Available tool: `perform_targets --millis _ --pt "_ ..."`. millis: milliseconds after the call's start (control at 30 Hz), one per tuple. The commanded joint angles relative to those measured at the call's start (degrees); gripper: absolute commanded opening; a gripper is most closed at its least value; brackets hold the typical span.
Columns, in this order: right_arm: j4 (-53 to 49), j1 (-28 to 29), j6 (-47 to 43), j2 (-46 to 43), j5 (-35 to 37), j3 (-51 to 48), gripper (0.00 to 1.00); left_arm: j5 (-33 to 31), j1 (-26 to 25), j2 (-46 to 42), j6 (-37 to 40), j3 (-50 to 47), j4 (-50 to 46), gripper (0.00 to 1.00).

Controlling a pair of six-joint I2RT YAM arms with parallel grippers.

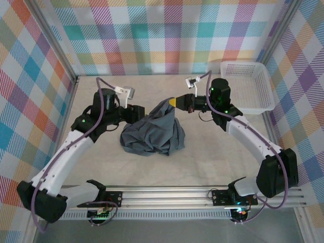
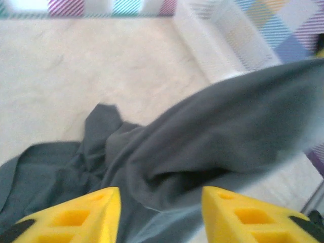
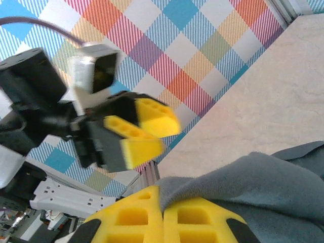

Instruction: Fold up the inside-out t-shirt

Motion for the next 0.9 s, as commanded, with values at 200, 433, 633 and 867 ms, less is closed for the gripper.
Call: perform_targets --millis 200,433,633,867 --pt "-0.36 -0.04 2.90 1.54 -3.66 3.57 0.00 9.40 -5.75 7.67 2.23 1.95 9.72 0.49" --pt "-2.84 0.05 2.61 1.38 -3.04 3.05 0.00 8.48 -5.82 12.64 -2.31 3.49 17.48 0.34" --pt "-9.01 -0.73 0.48 2.96 -1.22 3.48 0.00 9.53 -5.66 10.49 -6.10 3.82 17.70 0.00" --pt "-6.77 -3.83 3.63 6.98 -5.39 3.78 0.00 18.00 -4.49 8.81 -11.86 4.17 17.12 0.00"
